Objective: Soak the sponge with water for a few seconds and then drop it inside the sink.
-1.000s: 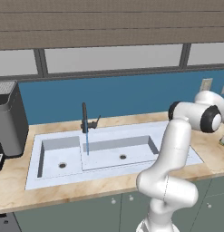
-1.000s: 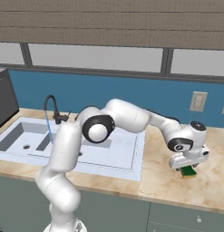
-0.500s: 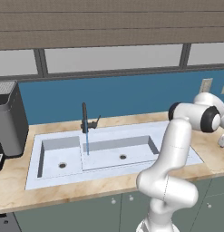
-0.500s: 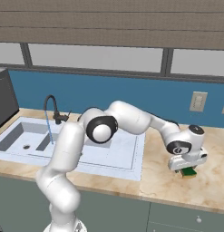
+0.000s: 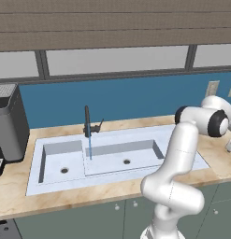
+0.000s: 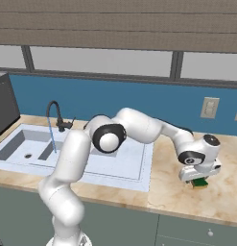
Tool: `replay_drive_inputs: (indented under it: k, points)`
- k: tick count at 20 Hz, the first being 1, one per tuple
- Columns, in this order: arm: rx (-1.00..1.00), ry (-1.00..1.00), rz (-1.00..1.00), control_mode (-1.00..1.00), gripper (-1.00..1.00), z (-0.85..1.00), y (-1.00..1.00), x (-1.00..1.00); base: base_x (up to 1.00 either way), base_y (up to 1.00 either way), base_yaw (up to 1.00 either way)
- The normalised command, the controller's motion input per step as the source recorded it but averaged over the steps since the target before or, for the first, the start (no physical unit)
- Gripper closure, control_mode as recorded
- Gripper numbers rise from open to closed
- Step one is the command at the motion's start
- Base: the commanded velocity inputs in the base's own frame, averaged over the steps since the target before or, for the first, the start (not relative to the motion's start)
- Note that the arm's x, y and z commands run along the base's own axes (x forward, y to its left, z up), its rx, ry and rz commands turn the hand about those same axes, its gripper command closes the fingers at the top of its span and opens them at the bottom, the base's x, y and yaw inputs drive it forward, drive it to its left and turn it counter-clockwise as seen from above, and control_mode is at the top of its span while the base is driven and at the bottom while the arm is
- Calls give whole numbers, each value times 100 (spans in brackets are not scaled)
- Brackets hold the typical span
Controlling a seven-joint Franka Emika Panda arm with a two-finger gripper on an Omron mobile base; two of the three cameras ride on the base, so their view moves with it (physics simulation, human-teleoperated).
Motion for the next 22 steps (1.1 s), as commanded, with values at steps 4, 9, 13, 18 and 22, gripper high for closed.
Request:
replay_drive_inputs:
  k: [4, 9, 13, 18, 22]
  points:
    - [0, 0, 0, -100, -100, 0, 0, 0, 0, 0, 0]
    - [0, 0, 0, -100, 100, 0, 0, 0, 0, 0, 0]
    - [0, 0, 0, -100, 100, 0, 0, 0, 0, 0, 0]
    - [0, 0, 0, -100, 100, 0, 0, 1, 0, 0, 0]
    - [0, -16, -4, -100, 100, 0, 30, 19, 0, 0, 0]
